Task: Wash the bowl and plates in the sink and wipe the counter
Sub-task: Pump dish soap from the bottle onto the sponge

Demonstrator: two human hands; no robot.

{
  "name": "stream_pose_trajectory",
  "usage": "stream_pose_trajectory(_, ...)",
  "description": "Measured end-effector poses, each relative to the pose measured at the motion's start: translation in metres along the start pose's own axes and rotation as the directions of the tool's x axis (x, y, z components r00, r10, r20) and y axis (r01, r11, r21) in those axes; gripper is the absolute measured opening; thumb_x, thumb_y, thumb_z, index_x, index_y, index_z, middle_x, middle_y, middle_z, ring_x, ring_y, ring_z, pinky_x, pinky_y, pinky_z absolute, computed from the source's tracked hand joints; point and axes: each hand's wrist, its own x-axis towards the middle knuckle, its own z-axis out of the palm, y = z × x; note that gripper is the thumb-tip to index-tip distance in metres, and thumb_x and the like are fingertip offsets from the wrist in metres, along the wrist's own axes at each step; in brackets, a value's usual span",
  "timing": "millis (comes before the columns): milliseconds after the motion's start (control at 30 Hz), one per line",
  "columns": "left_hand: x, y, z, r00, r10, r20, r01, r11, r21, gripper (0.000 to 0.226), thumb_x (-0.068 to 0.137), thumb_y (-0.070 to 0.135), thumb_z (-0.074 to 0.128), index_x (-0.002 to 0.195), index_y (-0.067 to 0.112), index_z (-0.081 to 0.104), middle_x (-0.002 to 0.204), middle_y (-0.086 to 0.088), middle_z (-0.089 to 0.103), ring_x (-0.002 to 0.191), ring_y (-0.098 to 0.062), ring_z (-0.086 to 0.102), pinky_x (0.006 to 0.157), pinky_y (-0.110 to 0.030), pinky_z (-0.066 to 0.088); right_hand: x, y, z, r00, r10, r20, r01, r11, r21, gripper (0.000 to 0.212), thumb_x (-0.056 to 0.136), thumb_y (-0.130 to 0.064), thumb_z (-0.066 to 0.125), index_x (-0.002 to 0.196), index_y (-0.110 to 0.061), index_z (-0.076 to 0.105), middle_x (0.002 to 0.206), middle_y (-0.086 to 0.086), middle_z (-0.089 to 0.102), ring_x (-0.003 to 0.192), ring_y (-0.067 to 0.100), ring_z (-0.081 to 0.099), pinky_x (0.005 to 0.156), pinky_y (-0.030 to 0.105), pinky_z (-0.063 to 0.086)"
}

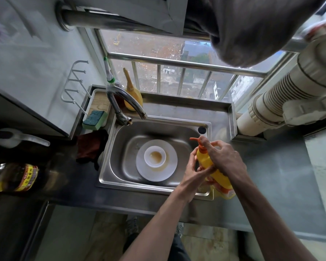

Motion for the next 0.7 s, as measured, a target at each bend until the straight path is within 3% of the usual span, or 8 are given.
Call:
stream_pose_trajectory(233,0.0062,-0.0006,0.007,1.0,0.001,0.006,-0.001,1.0,0.007,0.08,0.09,0.019,0.08,0.15,0.044,0.034,0.141,0.001,0.061,0.126,-0.031,0.064,0.093,-0.063,0.056,0.0015,0.0018,-0.0062,1.0,0.02,-0.014,-0.02,1.0,-0.005,0.093,0.073,-0.099,0.029,0.13,-0.032,0.059,0.121,0.008,0.068,0.101,0.028,0.065,0.094,0.048,0.054)
stream_pose_trajectory(500,0.0084,-0.0025,0.0053,1.0,0.008,0.007,-0.008,1.0,-0.002,0.081,0.09,0.02,0.08,0.151,0.045,0.034,0.143,0.0,0.06,0.128,-0.033,0.062,0.094,-0.065,0.055,0.0032,0.0011,-0.005,1.0,-0.013,-0.017,0.013,1.0,-0.018,0.085,0.08,-0.092,0.032,0.133,-0.031,0.059,0.123,0.008,0.068,0.095,0.023,0.061,0.087,0.043,0.052)
stream_pose_trajectory(700,0.0103,-0.0039,0.0052,1.0,0.021,0.02,-0.021,1.0,0.001,0.08,0.088,0.023,0.082,0.149,0.047,0.036,0.144,0.0,0.058,0.13,-0.034,0.061,0.095,-0.066,0.054,0.0017,0.0012,-0.0066,1.0,0.013,-0.014,-0.013,1.0,-0.007,0.089,0.076,-0.098,0.028,0.132,-0.035,0.058,0.117,0.006,0.067,0.098,0.025,0.062,0.092,0.045,0.052)
